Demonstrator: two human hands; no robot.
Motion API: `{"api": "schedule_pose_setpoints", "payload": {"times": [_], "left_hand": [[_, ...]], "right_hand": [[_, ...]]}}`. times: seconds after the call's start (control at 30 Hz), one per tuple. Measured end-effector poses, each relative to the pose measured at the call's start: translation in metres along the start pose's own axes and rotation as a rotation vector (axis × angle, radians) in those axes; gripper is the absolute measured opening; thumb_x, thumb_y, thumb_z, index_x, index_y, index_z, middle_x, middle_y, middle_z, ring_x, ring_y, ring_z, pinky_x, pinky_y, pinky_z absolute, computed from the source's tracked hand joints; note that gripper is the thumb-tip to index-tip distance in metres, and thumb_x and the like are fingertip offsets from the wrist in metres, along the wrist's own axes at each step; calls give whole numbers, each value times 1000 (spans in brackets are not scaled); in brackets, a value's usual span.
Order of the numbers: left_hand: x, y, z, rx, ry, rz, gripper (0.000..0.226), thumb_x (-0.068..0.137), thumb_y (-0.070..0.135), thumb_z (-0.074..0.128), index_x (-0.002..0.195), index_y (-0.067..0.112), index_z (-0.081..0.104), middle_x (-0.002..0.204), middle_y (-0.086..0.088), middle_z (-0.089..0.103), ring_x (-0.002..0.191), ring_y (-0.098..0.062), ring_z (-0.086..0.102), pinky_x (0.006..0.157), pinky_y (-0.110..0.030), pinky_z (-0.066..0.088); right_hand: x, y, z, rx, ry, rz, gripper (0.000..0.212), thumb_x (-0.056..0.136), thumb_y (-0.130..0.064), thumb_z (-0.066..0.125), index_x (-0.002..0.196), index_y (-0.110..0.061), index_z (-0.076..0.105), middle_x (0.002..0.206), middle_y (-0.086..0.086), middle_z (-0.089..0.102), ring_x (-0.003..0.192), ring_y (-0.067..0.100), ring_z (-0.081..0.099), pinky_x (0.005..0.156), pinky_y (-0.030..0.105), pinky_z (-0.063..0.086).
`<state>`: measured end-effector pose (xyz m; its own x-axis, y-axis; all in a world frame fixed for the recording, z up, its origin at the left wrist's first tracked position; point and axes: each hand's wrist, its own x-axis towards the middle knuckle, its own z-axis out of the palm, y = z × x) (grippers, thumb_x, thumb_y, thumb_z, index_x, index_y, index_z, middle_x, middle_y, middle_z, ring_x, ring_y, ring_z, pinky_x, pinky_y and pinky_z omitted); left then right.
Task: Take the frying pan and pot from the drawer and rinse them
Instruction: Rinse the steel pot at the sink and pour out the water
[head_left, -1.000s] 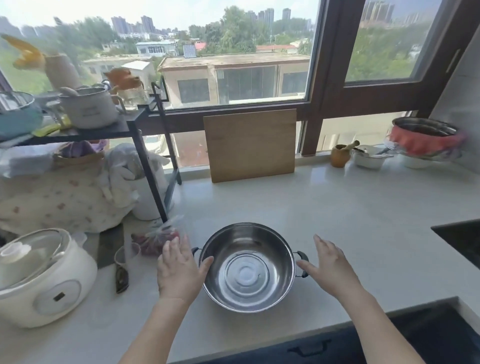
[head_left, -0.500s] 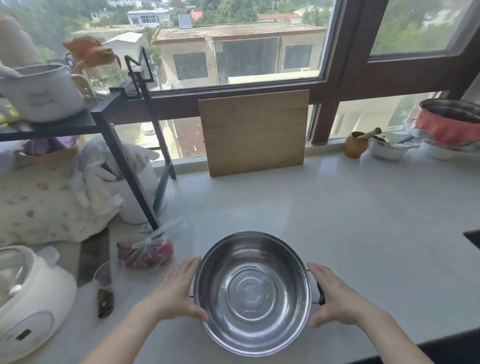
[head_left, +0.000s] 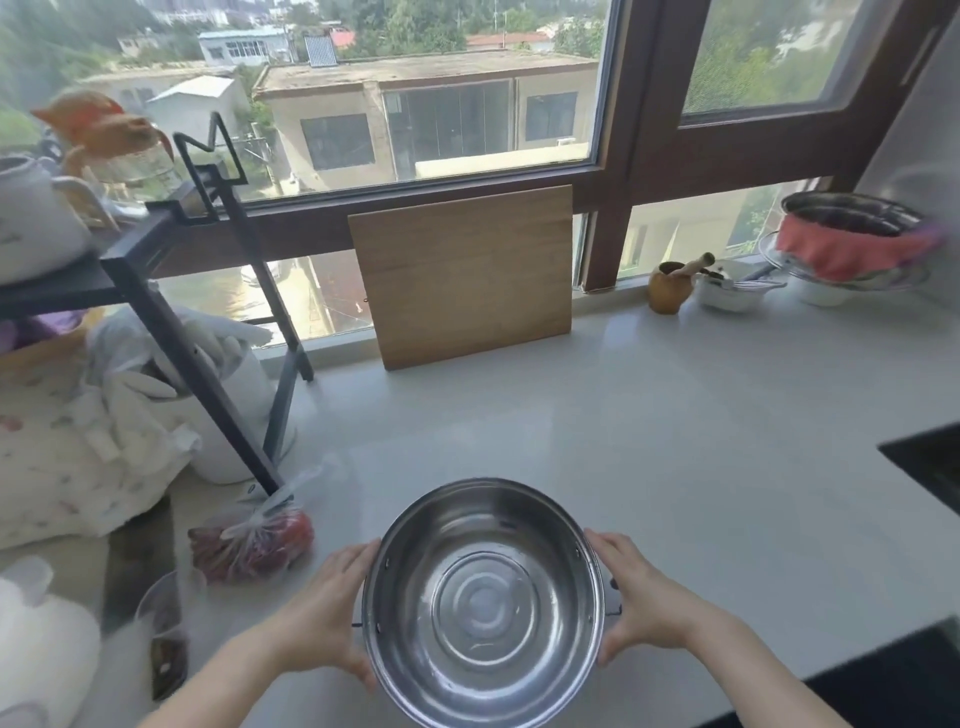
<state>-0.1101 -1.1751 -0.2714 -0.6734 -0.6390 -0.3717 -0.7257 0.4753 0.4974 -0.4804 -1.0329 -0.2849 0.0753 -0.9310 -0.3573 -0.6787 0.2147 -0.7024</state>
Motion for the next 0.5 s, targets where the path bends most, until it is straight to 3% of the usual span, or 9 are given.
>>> {"api": "schedule_pose_setpoints", "payload": {"times": [0.23, 0.37, 0.5], "left_hand": [[54, 60, -37, 98, 19, 99, 152, 37, 74, 82, 154, 35, -6, 145, 18, 14, 137, -1, 6, 120, -31, 15], [104, 121, -52, 191, 21, 197, 150, 38, 70, 85, 156, 28, 1, 152, 7, 20, 143, -14, 11, 118, -28, 15], [151, 200, -51, 242, 17, 304, 150, 32, 75, 77, 155, 30, 4, 147, 9, 25, 139, -11, 15, 113, -24, 19]], "right_hand": [[-25, 13, -62, 56, 119, 63, 124, 54, -23, 94, 143, -53, 13, 139, -11, 22, 122, 8, 31, 106, 22, 32], [-59, 41, -108, 81, 229, 115, 124, 56, -21, 94, 150, -43, 15, 138, -10, 22, 120, 9, 31, 103, 21, 33], [-105, 84, -153, 67, 321, 157, 129, 50, -29, 95, 150, -44, 16, 138, -9, 24, 124, 11, 34, 108, 23, 32]]}}
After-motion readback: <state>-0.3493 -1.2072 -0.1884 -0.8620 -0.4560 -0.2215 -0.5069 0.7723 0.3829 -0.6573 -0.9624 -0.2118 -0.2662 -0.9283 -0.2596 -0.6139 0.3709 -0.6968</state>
